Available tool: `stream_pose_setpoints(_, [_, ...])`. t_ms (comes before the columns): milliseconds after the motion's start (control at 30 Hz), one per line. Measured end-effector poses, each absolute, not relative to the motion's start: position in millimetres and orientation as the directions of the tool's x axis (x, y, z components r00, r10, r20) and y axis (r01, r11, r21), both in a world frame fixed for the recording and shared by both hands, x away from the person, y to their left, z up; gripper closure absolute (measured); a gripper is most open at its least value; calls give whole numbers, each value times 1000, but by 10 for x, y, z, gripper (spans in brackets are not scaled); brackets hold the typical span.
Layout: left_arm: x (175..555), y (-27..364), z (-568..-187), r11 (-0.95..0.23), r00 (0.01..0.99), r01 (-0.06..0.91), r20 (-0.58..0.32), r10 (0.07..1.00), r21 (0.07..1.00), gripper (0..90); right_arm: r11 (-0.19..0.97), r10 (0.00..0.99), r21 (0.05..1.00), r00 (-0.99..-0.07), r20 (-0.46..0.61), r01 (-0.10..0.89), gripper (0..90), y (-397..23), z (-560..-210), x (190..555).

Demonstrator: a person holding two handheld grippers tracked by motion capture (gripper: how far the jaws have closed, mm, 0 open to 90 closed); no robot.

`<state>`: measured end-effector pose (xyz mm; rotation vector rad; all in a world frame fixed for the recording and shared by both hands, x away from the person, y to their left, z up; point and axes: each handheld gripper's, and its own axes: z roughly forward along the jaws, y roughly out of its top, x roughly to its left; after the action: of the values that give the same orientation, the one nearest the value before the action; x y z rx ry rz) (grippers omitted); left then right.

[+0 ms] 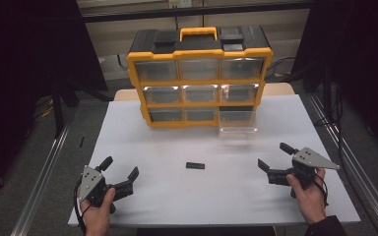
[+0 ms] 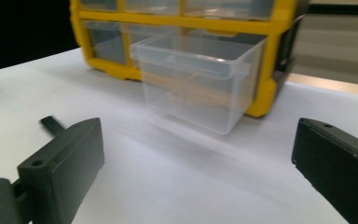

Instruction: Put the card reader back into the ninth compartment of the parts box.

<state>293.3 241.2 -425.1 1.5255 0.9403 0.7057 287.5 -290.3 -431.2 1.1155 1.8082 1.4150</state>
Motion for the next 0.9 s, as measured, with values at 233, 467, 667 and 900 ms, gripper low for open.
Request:
stream_pose_setpoints(233, [2955, 2395, -4264, -28, 504, 182, -69, 861, 983, 28, 124, 829, 945, -556, 69, 302, 25, -2839, -4267, 2908])
stream_pose_setpoints(467, [2965, 2367, -4270, -32, 511, 186, -69, 857, 982, 28, 171, 779, 929, -623, 77, 329, 19, -2780, -4260, 2936])
stream_pose_setpoints(667, [2971, 2376, -4272, -36, 510, 188, -66, 858, 981, 28, 213, 715, 905, -690, 113, 369, 30, -2690, -4264, 2991])
stream_pose_setpoints(900, [2971, 2365, -4265, -48, 510, 181, -52, 858, 982, 28, 244, 663, 891, -736, 136, 384, 36, -2508, -4267, 3040])
